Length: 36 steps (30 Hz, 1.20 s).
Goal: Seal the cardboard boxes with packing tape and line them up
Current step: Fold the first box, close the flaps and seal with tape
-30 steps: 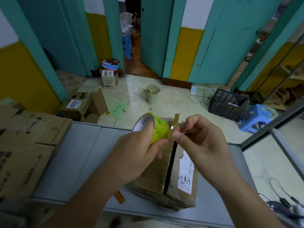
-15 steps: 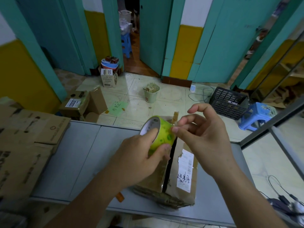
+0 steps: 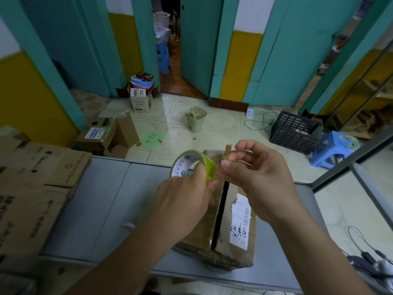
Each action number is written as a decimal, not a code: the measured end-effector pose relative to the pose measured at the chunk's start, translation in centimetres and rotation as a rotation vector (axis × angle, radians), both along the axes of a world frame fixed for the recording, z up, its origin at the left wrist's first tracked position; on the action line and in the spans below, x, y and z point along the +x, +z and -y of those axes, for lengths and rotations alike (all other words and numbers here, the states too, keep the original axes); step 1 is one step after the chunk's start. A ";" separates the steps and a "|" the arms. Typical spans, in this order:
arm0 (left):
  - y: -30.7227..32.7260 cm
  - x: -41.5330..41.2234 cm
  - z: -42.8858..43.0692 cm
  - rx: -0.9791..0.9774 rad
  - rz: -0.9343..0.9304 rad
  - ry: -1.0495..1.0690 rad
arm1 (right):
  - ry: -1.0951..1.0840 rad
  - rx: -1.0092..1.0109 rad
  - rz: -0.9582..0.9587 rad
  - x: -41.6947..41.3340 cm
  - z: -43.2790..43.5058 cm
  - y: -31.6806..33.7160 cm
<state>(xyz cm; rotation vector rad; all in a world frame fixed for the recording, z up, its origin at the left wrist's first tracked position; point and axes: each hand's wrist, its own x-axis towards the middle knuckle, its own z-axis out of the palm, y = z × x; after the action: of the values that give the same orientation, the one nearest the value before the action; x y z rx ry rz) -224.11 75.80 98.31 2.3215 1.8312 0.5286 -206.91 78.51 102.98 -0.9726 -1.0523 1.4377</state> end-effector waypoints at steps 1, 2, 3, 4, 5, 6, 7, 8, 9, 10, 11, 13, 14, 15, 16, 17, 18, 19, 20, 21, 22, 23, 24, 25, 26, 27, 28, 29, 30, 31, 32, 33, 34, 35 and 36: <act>-0.1 0.0 -0.2 -0.021 0.007 -0.005 | 0.003 0.006 0.003 0.0 0.0 0.0; -0.1 -0.1 -0.2 -0.047 0.040 -0.018 | 0.008 0.017 0.009 0.0 0.0 0.0; -0.3 -0.1 -0.3 -0.077 0.090 -0.035 | 0.014 0.030 0.016 -0.1 0.0 0.1; -0.4 -0.2 -0.4 -0.099 0.145 -0.048 | 0.019 0.041 0.023 -0.1 0.0 0.1; -0.6 -0.3 -0.4 -0.105 0.198 -0.055 | 0.021 0.052 0.032 -0.1 -0.1 0.2; -0.8 -0.4 -0.5 -0.104 0.248 -0.060 | 0.020 0.066 0.043 -0.1 -0.1 0.2; -0.9 -0.5 -0.6 -0.119 0.309 -0.073 | 0.015 0.085 0.064 -0.1 -0.2 0.3; -1.0 -0.6 -0.7 -0.168 0.400 -0.104 | 0.005 0.116 0.103 0.0 -0.2 0.5; -1.1 -0.7 -0.7 -0.243 0.531 -0.150 | -0.009 0.164 0.169 0.0 -0.3 0.7; -1.2 -0.7 -0.7 -0.315 0.673 -0.196 | -0.022 0.228 0.252 0.2 -0.4 0.9; -1.2 -0.7 -0.6 -0.354 0.792 -0.219 | -0.028 0.293 0.331 0.3 -0.5 1.2; -1.3 -0.5 -0.5 -0.333 0.944 -0.175 | -0.033 0.384 0.395 0.5 -0.7 1.8; -1.3 -0.4 -0.4 -0.308 1.004 -0.126 | -0.038 0.415 0.395 0.5 -0.8 2.0; -1.4 -0.2 -0.4 -0.281 1.058 -0.077 | -0.046 0.439 0.390 0.5 -0.8 2.2; -1.5 -0.1 -0.4 -0.247 1.099 -0.050 | -0.053 0.455 0.383 0.5 -0.8 2.3; -1.6 0.0 -0.5 -0.207 1.130 -0.047 | -0.054 0.464 0.373 0.3 -0.8 2.4; -1.5 0.0 -0.5 -0.170 1.149 -0.066 | -0.048 0.468 0.361 0.2 -0.7 2.5; -1.4 0.1 -0.5 -0.144 1.152 -0.095 | -0.036 0.471 0.351 -0.1 -0.7 2.5; -1.2 0.2 -0.5 -0.127 1.138 -0.127 | -0.020 0.480 0.346 -0.2 -0.7 2.6; -1.1 0.3 -0.5 -0.119 1.124 -0.152 | -0.005 0.497 0.351 -0.4 -0.6 2.7; -0.9 0.5 -0.4 -0.120 1.126 -0.166 | 0.006 0.531 0.375 -0.5 -0.6 2.8; -0.8 0.6 -0.4 -0.129 1.144 -0.171 | 0.003 0.592 0.433 -0.6 -0.6 2.9; -0.8 0.8 -0.3 -0.133 1.160 -0.169 | -0.022 0.681 0.529 -0.5 -0.6 2.9; -0.9 0.8 -0.3 -0.122 1.167 -0.165 | -0.064 0.784 0.653 -0.3 -0.7 2.9; -0.9 0.8 -0.1 -0.104 1.166 -0.163 | -0.106 0.873 0.771 -0.1 -0.7 2.7; -1.0 0.8 0.0 -0.092 1.166 -0.160 | -0.137 0.923 0.855 0.1 -0.8 2.4; -1.0 0.8 0.1 -0.086 1.170 -0.154 | -0.149 0.917 0.892 0.4 -0.9 2.0; -1.0 0.6 0.2 -0.080 1.168 -0.144 | -0.149 0.859 0.893 0.7 -0.8 1.6; -1.0 0.5 0.3 -0.070 1.155 -0.133 | -0.148 0.769 0.880 1.0 -0.7 1.1; -1.0 0.4 0.4 -0.061 1.136 -0.125 | -0.142 0.672 0.873 1.1 -0.5 0.7; -1.0 0.3 0.4 -0.056 1.127 -0.119 | -0.118 0.592 0.882 1.2 -0.2 0.3; -1.0 0.2 0.4 -0.056 1.130 -0.112 | -0.080 0.542 0.899 1.2 0.0 -0.3; -0.9 0.3 0.5 -0.060 1.139 -0.108 | -0.036 0.512 0.905 1.1 0.3 -0.9; -0.9 0.3 0.5 -0.067 1.149 -0.110 | -0.006 0.488 0.885 1.0 0.4 -1.4; -0.8 0.4 0.4 -0.075 1.156 -0.117 | 0.009 0.468 0.842 0.8 0.5 -1.7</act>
<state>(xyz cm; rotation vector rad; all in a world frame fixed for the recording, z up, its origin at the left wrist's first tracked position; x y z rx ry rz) -223.71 75.36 97.47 1.4473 1.0849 1.3550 -206.12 78.00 101.23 -1.2365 -1.8936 0.6942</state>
